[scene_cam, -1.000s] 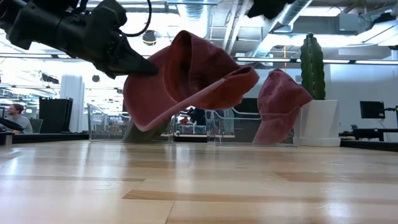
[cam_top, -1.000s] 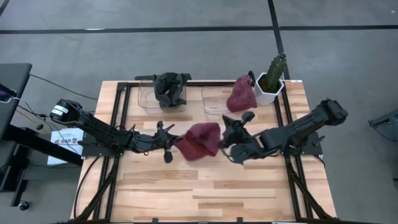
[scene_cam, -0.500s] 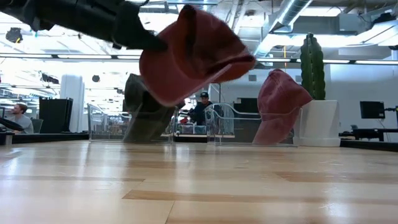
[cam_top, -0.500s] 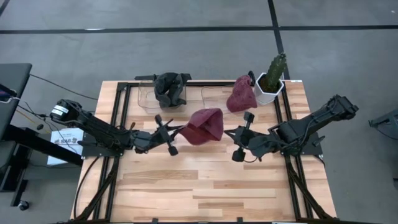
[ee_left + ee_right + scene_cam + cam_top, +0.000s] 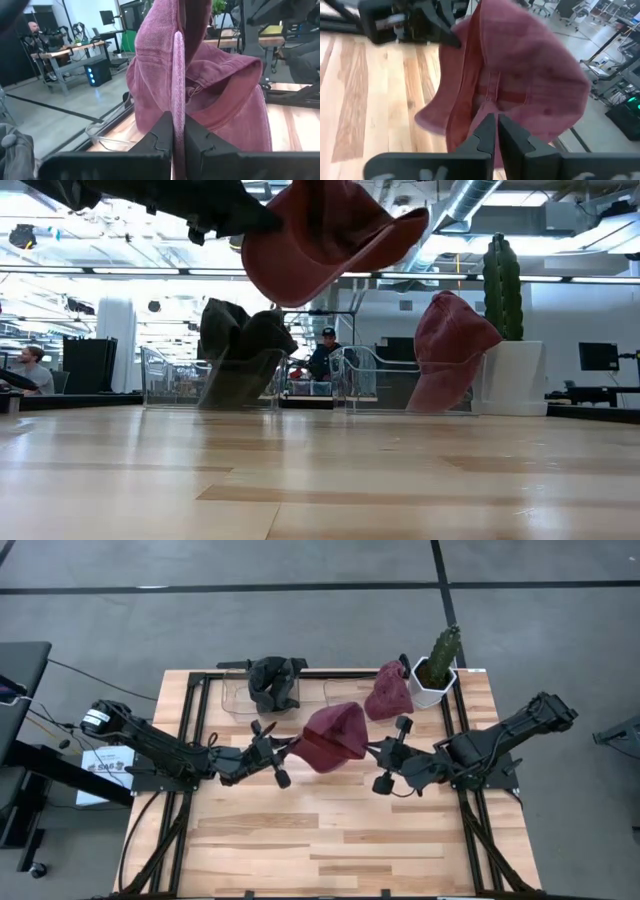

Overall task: Pick & Place hat
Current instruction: Put the red cap into the right transparent bin

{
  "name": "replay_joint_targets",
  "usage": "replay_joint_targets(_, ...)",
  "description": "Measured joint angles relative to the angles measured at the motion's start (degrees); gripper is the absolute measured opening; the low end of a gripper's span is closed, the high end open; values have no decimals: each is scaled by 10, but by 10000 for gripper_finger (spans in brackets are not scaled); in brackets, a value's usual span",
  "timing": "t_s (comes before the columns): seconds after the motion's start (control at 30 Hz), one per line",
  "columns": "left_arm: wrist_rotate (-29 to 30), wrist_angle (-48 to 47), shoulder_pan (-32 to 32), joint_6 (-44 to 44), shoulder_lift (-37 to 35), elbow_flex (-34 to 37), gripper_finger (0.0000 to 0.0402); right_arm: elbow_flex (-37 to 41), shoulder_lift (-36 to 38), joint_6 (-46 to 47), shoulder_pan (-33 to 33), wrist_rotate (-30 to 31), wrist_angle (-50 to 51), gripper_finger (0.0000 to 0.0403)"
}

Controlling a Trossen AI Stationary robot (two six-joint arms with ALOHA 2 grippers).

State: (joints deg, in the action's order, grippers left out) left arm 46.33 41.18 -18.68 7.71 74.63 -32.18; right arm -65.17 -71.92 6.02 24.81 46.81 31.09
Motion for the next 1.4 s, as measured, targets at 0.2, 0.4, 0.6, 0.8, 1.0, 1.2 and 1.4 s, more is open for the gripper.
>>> replay_joint_targets(0.2, -1, -4, -2, -12, 13, 1, 16, 0, -1, -32, -14, -3, -38, 54)
replay_joint_targets(0.4, 19, -2, -2, -9, 19, 1, 16, 0, -1, -9, -35, -3, -37, 108)
replay_joint_targets(0.6, 126, 0, 5, 30, 19, 1, 16, 0, -1, 74, -51, -5, -14, 157)
replay_joint_targets(0.8, 151, 29, 45, 41, 19, 1, 16, 0, -2, 180, -56, -5, 30, 196)
replay_joint_targets(1.0, 144, 72, 66, 41, 18, 1, 16, 0, -42, 225, -56, 1, 31, 215)
replay_joint_targets(1.2, 121, 89, 59, 68, 13, 1, 16, 0, -136, 240, -55, 14, 0, 211)
replay_joint_targets(1.4, 122, 91, 49, 93, 11, 1, 16, 0, -229, 208, -60, 15, -85, 185)
